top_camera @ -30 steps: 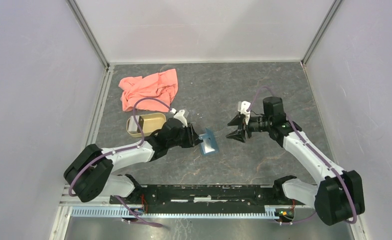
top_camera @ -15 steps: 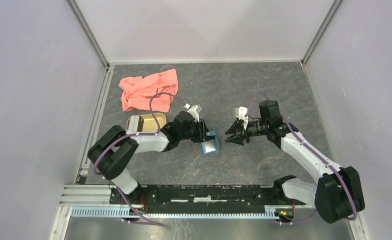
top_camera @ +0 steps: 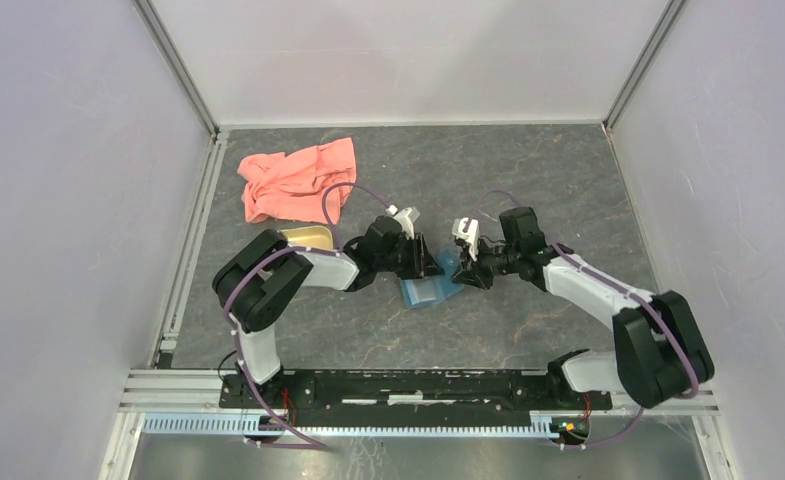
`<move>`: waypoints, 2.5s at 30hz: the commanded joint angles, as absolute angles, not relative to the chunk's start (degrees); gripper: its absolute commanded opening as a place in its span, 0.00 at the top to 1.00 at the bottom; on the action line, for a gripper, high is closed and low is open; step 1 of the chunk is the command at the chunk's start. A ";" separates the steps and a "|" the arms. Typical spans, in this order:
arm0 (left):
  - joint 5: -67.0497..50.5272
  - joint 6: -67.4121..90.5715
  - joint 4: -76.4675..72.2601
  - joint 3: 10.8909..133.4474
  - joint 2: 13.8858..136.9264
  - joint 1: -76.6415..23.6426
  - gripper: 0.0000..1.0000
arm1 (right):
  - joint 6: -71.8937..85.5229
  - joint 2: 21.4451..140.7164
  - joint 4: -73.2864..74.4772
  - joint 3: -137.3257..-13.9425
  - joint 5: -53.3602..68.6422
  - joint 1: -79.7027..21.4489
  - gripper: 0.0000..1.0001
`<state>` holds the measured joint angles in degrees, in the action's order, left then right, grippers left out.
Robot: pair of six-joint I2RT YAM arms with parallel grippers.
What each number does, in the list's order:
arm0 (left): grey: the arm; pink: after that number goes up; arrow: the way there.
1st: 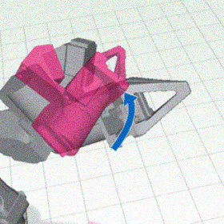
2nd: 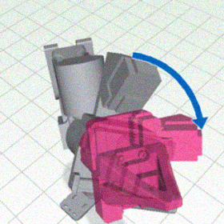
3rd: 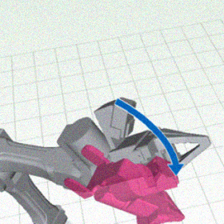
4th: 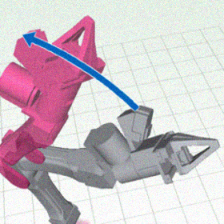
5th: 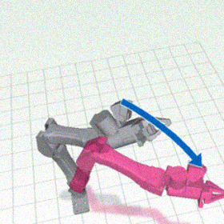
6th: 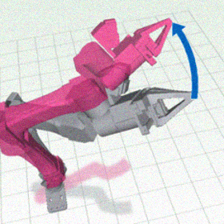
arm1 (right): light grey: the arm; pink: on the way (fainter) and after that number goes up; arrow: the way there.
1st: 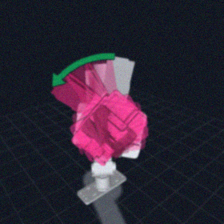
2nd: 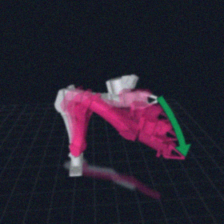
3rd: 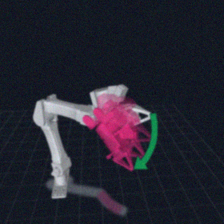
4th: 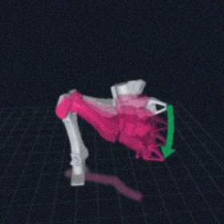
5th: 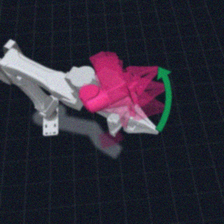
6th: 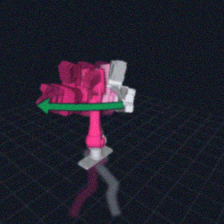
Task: Put the credit cards into the card holder
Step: Open the card holder at the center of the board.
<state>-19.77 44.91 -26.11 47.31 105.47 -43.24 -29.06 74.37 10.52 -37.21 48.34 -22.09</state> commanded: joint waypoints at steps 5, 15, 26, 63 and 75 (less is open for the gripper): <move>-20.50 47.02 -31.81 46.11 102.18 -43.43 0.61 | -27.18 82.60 11.04 -40.25 28.45 -22.88 0.94; -17.13 47.70 -32.24 39.46 101.13 -42.45 0.67 | -29.09 88.56 14.41 -42.05 25.44 -26.04 0.95; -14.78 44.15 -28.92 35.48 100.01 -41.50 0.76 | -30.54 89.71 16.60 -43.15 30.48 -26.69 0.93; -7.48 41.48 -21.36 31.16 82.48 -41.66 0.34 | -31.01 84.00 15.10 -41.65 48.69 -26.72 0.80; -7.11 39.42 -21.53 34.85 87.14 -41.57 0.35 | -31.20 84.08 15.35 -41.81 48.60 -26.70 0.80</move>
<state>-7.77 42.28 -20.05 32.82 86.72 -41.76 -30.89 83.85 15.99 -41.39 47.79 -26.55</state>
